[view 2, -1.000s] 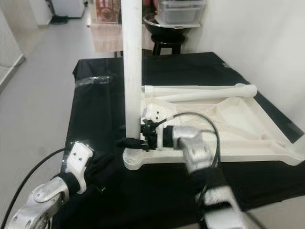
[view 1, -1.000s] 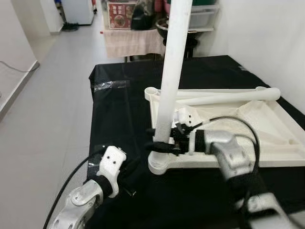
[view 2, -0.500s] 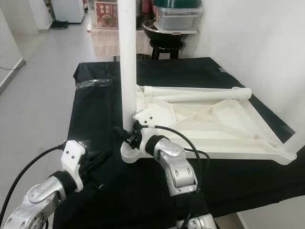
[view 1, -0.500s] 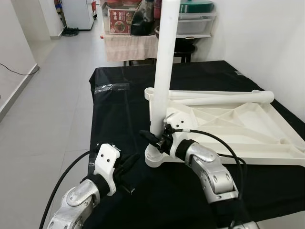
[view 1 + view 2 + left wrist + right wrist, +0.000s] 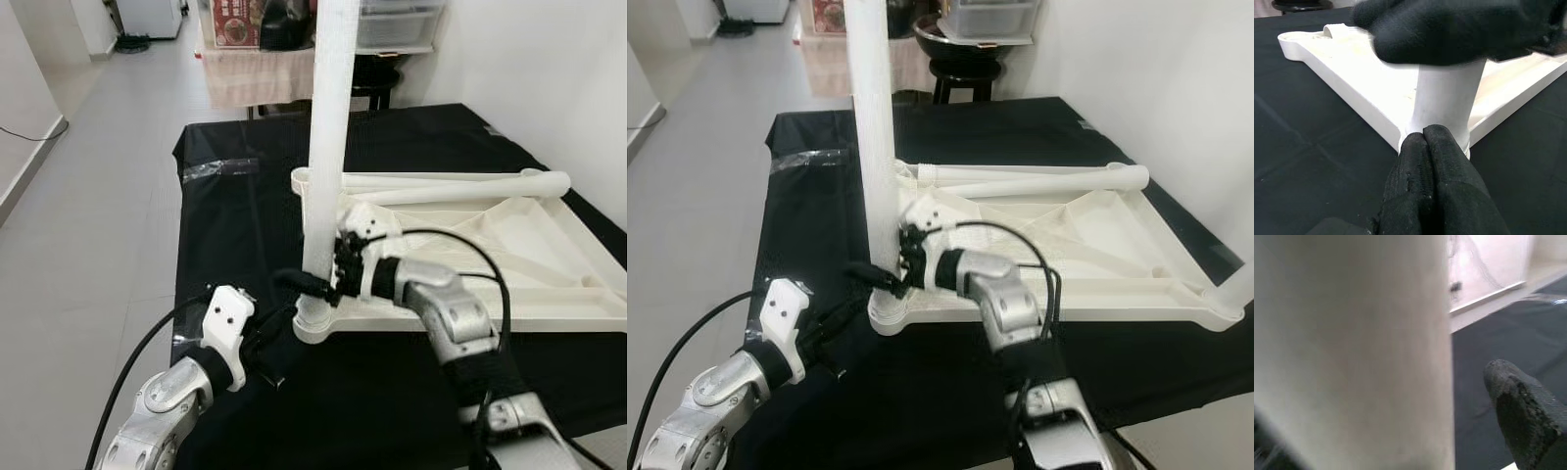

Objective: Building children table

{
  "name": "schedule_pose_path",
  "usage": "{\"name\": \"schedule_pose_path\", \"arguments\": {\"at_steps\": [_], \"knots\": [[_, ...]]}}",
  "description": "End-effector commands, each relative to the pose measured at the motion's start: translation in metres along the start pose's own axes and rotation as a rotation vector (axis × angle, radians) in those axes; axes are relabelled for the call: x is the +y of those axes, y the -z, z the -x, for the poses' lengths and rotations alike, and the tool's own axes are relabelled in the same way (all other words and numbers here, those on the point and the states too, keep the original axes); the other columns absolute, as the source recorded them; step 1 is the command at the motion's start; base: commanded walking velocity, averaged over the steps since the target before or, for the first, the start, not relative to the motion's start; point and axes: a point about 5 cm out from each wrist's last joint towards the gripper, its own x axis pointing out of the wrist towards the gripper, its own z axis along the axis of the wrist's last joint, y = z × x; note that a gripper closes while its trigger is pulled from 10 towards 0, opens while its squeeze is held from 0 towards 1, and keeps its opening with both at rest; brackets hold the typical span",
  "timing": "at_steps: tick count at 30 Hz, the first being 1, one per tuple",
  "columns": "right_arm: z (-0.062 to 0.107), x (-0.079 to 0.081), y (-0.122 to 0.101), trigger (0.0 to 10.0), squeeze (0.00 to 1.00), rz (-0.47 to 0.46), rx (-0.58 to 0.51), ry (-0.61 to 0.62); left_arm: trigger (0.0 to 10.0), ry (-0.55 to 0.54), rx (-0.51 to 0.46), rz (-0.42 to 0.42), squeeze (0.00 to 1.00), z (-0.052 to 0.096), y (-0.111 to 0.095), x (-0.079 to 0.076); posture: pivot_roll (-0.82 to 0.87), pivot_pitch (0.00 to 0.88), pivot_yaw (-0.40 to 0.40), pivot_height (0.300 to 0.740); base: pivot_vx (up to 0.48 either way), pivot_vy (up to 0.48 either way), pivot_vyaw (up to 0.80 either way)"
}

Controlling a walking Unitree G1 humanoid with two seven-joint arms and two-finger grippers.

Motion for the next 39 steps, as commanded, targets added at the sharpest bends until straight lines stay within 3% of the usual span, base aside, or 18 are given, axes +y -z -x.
{"name": "schedule_pose_path", "arguments": {"at_steps": [1,9,10,15,24,26,27,28,29,30,31,32,33,34,39], "knots": [[0.005,0.001,-0.012,10.0,0.00,0.050,0.006,-0.210,10.0,-0.002,0.005,-0.006,0.00,0.002,0.003,-0.001,-0.01,0.058,-0.053,0.740,0.000,0.000,0.00],[0.002,-0.007,-0.015,10.0,0.00,0.038,0.049,-0.288,10.0,-0.003,0.006,-0.010,0.00,0.003,0.003,-0.002,0.00,0.061,-0.056,0.740,0.000,0.000,0.00],[0.002,-0.009,-0.015,0.0,0.00,0.040,0.050,-0.291,10.0,-0.003,0.007,-0.011,0.00,0.003,0.003,-0.003,0.01,0.063,-0.055,0.740,0.000,0.000,0.00],[0.007,-0.016,-0.015,0.0,0.00,0.035,0.032,-0.298,10.0,0.000,0.008,-0.009,0.00,0.003,0.003,-0.004,0.00,0.068,-0.050,0.740,0.000,0.000,0.00],[0.023,-0.006,0.003,0.0,0.00,0.047,-0.003,-0.204,10.0,0.013,0.012,-0.004,0.00,0.004,0.003,-0.005,0.00,0.079,-0.046,0.740,0.000,0.000,0.00],[0.021,-0.002,0.020,0.0,0.00,0.015,0.020,0.012,10.0,0.014,0.014,-0.007,0.00,0.005,0.003,-0.006,0.00,0.086,-0.058,0.740,0.000,0.000,0.00],[0.014,0.000,0.029,0.0,0.00,-0.057,-0.041,0.261,10.0,0.012,0.015,-0.008,0.00,0.006,0.002,-0.006,0.00,0.094,-0.070,0.740,0.000,0.000,0.00],[0.014,0.000,0.029,0.0,0.00,-0.057,-0.041,0.261,10.0,0.012,0.015,-0.008,0.00,0.006,0.002,-0.006,0.00,0.094,-0.070,0.740,0.000,0.000,0.00],[0.013,0.001,0.036,0.0,0.00,-0.120,-0.078,0.440,10.0,0.011,0.015,-0.010,0.00,0.007,0.002,-0.005,0.00,0.094,-0.070,0.740,0.000,0.000,0.00],[0.013,0.001,0.036,0.0,0.00,-0.120,-0.078,0.440,10.0,0.011,0.015,-0.010,0.00,0.007,0.002,-0.005,0.00,0.094,-0.070,0.740,0.000,0.000,0.00],[0.013,0.009,0.049,0.0,0.00,-0.207,-0.111,0.592,10.0,0.007,0.014,-0.009,0.00,0.008,0.002,-0.005,-0.01,0.101,-0.073,0.740,0.000,0.000,0.00],[0.014,0.016,0.045,0.0,0.00,-0.099,-0.099,0.638,10.0,0.006,0.018,-0.013,0.00,0.009,0.003,-0.004,-0.02,0.096,-0.053,0.740,0.000,0.000,0.00],[0.014,0.016,0.045,0.0,0.00,-0.099,-0.099,0.638,10.0,0.006,0.018,-0.013,0.00,0.009,0.003,-0.004,-0.02,0.096,-0.053,0.740,0.000,0.000,0.00],[0.013,0.021,0.041,0.0,0.00,0.001,-0.085,0.627,10.0,0.005,0.022,-0.016,0.00,0.009,0.003,-0.003,-0.02,0.096,-0.053,0.740,0.000,0.000,0.00],[0.008,0.020,0.049,0.0,0.00,-0.035,-0.027,0.566,10.0,0.018,0.034,-0.017,0.00,0.008,0.005,-0.001,-0.02,0.078,-0.046,0.740,0.000,0.000,0.00]]}}
